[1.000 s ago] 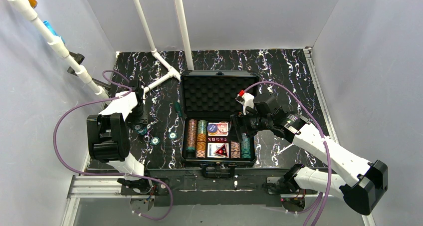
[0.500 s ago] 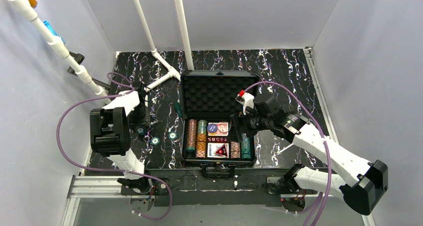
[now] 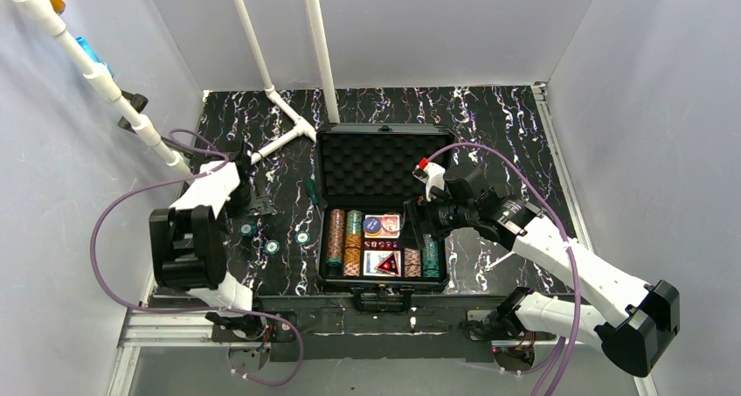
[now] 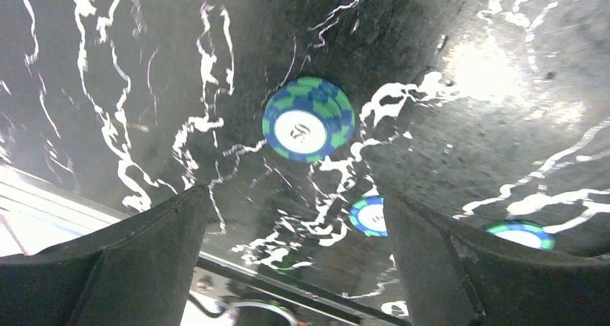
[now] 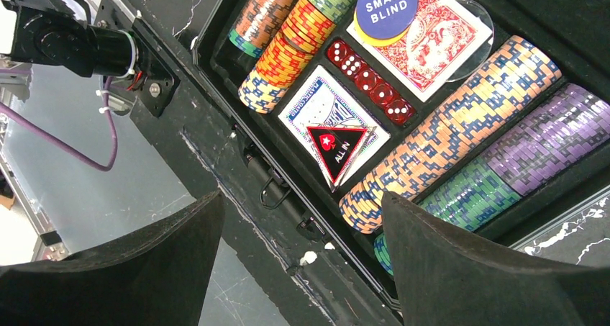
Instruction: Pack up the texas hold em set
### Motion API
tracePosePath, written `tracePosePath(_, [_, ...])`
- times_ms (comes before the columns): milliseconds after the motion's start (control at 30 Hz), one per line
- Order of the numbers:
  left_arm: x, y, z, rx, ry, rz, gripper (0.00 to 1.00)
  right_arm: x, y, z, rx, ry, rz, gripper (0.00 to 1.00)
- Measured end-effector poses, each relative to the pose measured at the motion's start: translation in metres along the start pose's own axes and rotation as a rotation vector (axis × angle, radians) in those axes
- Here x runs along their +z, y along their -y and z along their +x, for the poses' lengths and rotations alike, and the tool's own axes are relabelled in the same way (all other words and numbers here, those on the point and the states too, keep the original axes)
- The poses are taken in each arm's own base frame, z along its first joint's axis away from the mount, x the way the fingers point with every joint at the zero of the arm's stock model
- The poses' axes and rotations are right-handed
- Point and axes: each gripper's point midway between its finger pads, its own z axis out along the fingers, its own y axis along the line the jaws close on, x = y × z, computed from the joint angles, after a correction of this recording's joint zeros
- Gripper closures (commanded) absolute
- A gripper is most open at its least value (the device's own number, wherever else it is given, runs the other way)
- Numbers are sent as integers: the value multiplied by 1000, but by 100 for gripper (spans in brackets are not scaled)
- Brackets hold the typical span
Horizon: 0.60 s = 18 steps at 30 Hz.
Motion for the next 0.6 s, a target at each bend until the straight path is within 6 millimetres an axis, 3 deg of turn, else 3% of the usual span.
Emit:
tracePosePath(167, [-27,18,22,-223,47,85,18,0,0,0,5,1,-1,13])
tracePosePath(367, [-16,68,86,-382,-99,185,23,2,-1,-2,9,3,-5,14])
tracePosePath(467, [-12,74,93,-454,-127,186,23,2,-1,-2,11,5,-7,14])
tracePosePath(600, [-12,76,83,-520,-99,186,28,2,-2,-3,16,8,-7,14])
